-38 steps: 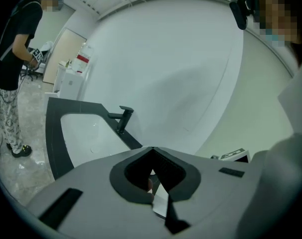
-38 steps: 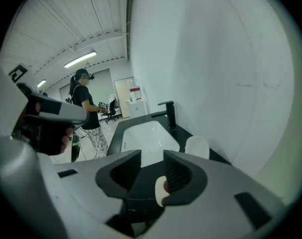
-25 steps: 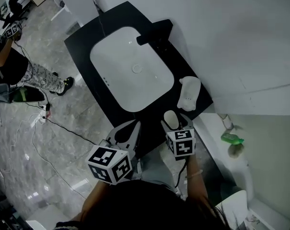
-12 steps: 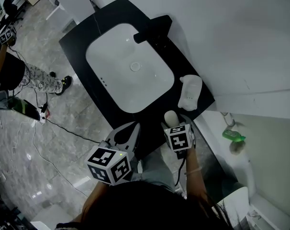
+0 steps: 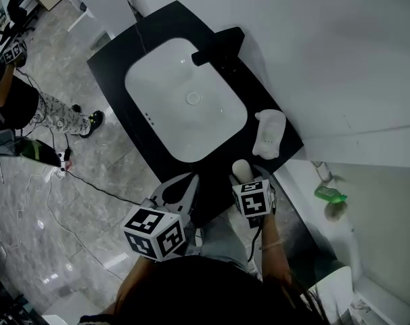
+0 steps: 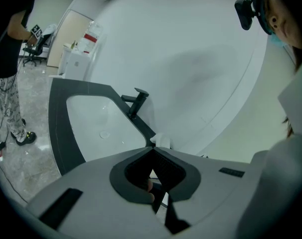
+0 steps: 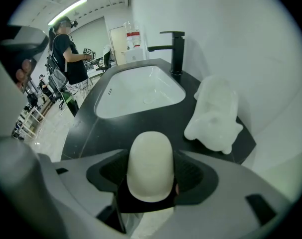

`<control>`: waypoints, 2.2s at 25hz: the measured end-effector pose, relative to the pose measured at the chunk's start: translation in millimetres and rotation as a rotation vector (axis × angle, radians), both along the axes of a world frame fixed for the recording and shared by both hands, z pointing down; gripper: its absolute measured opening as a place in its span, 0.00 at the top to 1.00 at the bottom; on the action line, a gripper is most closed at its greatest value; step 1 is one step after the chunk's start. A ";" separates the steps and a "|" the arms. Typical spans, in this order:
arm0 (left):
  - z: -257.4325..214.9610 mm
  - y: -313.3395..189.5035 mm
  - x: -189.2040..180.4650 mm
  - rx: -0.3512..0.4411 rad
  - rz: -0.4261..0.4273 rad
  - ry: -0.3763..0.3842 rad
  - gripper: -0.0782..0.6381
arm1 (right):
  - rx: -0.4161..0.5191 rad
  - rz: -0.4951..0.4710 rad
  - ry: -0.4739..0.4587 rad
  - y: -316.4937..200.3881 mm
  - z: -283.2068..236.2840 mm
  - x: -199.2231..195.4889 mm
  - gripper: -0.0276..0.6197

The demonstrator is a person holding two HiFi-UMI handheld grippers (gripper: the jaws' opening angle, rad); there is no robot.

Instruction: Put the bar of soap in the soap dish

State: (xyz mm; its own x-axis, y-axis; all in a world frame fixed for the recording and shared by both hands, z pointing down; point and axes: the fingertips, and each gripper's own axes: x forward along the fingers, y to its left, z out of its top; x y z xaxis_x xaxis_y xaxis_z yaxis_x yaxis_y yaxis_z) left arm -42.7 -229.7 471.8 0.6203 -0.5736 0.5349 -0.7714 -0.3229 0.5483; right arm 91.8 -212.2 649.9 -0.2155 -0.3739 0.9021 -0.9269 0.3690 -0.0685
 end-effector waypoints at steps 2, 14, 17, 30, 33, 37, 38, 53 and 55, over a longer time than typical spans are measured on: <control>-3.2 -1.4 -0.1 0.009 0.001 0.001 0.90 | 0.027 0.008 -0.021 -4.1 -11.2 -3.3 0.49; -35.0 -14.1 17.3 0.094 0.043 0.022 0.90 | 0.297 0.130 -0.115 -60.7 -101.5 18.0 0.49; -42.6 -19.5 22.1 0.116 0.051 0.023 0.90 | 0.341 0.172 -0.118 -76.4 -112.6 31.9 0.49; -48.7 -26.5 34.3 0.134 0.077 -0.004 0.90 | 0.481 0.389 -0.059 -133.7 -108.2 94.4 0.49; -47.9 -26.4 36.3 0.128 0.084 -0.016 0.90 | 0.482 0.410 -0.020 -139.4 -95.9 100.3 0.49; -44.9 -27.7 37.2 0.117 0.085 -0.029 0.90 | 0.474 0.427 0.009 -143.5 -82.4 105.0 0.49; -43.8 -27.7 37.0 0.114 0.085 -0.031 0.90 | 0.476 0.423 0.021 -144.1 -80.5 105.8 0.49; -30.3 -20.3 28.9 0.093 0.089 -0.078 0.90 | 0.538 0.427 0.022 -142.1 -61.2 105.9 0.49; -30.3 -19.9 29.8 0.091 0.093 -0.078 0.90 | 0.545 0.428 0.021 -142.1 -61.4 106.4 0.49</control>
